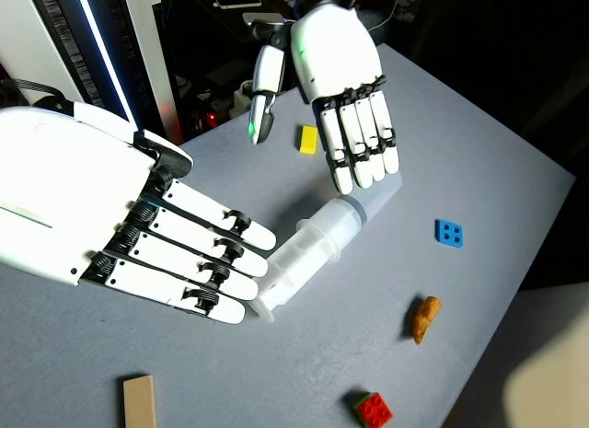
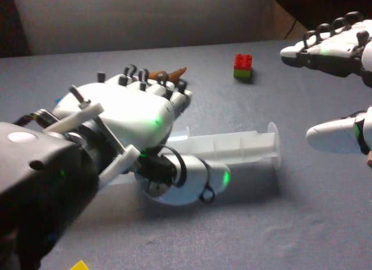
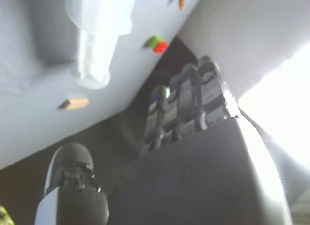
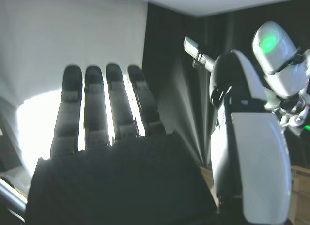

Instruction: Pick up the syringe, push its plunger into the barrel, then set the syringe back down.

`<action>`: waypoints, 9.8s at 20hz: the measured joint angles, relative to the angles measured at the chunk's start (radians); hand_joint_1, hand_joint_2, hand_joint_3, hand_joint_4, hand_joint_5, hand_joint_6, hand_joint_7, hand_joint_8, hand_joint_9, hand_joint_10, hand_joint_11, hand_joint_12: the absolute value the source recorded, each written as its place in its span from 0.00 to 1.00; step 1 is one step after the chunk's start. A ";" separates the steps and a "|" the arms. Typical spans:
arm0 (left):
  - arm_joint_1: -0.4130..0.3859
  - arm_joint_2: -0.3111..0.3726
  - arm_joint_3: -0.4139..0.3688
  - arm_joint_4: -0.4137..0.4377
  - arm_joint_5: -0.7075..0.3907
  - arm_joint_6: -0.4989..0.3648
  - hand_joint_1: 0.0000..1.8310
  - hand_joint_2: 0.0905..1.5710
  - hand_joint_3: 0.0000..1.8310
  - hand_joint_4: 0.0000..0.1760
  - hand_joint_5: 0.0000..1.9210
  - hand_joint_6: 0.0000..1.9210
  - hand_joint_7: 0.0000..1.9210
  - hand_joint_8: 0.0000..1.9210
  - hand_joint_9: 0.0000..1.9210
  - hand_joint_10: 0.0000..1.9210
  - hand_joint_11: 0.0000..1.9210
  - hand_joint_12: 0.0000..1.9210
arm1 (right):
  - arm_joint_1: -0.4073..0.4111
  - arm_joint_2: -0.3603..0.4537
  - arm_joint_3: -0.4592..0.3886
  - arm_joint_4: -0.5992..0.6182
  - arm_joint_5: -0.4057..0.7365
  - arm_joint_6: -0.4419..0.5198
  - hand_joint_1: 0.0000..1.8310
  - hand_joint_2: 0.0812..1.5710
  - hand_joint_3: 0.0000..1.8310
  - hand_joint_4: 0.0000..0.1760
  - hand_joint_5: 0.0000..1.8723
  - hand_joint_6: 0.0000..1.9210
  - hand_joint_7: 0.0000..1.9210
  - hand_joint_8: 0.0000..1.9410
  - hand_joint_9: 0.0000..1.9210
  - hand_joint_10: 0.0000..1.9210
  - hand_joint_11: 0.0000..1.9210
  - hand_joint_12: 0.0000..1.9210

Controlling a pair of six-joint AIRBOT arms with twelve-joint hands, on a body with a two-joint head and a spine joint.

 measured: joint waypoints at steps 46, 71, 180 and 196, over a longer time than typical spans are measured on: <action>0.299 -0.373 0.327 0.206 -0.321 -0.272 0.34 0.67 0.01 0.00 0.00 0.00 0.00 0.00 0.00 0.00 0.00 0.00 | -0.274 -0.037 -0.024 1.798 0.510 -1.840 0.17 0.71 0.00 0.00 0.04 0.00 0.04 0.00 0.04 0.00 0.00 0.17; 0.326 -0.453 0.461 0.257 -0.248 -0.302 0.35 0.67 0.00 0.00 0.00 0.00 0.00 0.00 0.00 0.00 0.00 0.00 | -0.284 -0.043 -0.055 1.936 0.532 -1.793 0.16 0.71 0.00 0.00 0.04 0.00 0.04 0.00 0.04 0.00 0.00 0.21; 0.221 -0.117 0.534 0.989 0.421 -0.826 0.76 0.72 0.00 0.00 0.42 0.52 0.44 0.64 0.46 0.70 0.45 0.74 | -0.273 -0.562 -0.004 2.730 1.157 -1.194 0.18 0.70 0.00 0.00 0.06 0.00 0.06 0.00 0.06 0.00 0.00 0.34; 0.229 -0.113 0.533 1.019 0.415 -0.858 0.75 0.72 0.00 0.00 0.45 0.49 0.45 0.63 0.47 0.71 0.48 0.69 | -0.224 -0.655 0.033 2.692 1.093 -1.196 0.19 0.70 0.00 0.00 0.07 0.00 0.06 0.00 0.07 0.00 0.00 0.31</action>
